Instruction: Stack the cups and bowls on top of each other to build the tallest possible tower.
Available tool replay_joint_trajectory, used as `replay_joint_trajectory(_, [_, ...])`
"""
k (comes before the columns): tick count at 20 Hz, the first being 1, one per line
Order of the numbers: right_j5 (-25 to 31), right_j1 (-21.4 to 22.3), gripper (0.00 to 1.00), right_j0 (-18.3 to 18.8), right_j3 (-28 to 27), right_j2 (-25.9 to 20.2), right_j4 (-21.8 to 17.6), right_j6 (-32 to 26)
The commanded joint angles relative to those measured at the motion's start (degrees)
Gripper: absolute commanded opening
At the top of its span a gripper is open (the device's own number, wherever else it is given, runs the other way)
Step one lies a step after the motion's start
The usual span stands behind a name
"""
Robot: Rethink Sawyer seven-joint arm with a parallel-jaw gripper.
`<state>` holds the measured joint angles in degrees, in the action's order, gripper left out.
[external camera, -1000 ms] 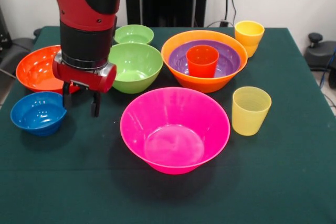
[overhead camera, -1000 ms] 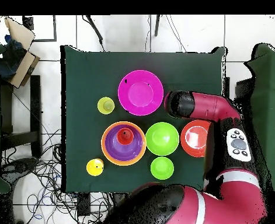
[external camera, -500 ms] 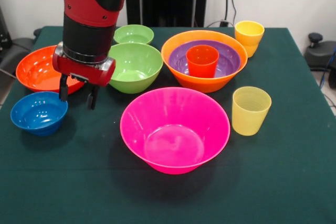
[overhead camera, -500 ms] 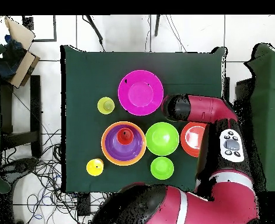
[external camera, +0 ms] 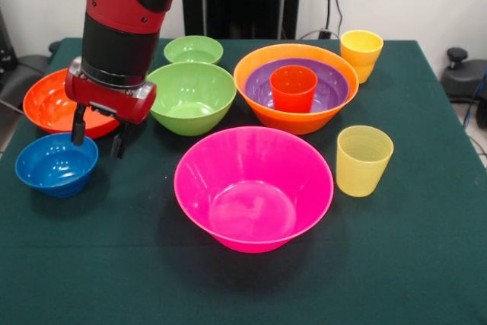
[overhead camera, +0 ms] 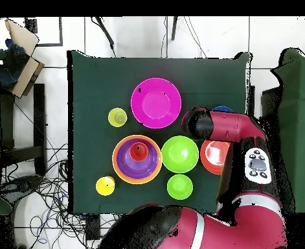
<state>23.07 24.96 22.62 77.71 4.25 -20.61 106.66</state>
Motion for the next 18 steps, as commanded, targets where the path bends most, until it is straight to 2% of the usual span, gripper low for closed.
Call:
replay_joint_trajectory(1, [-4.6,-2.4,1.00,-2.8,3.9,-0.7,-3.8,4.3])
replay_joint_trajectory(18, [-7.3,-5.3,1.00,-3.9,3.2,0.1,-1.8,4.3])
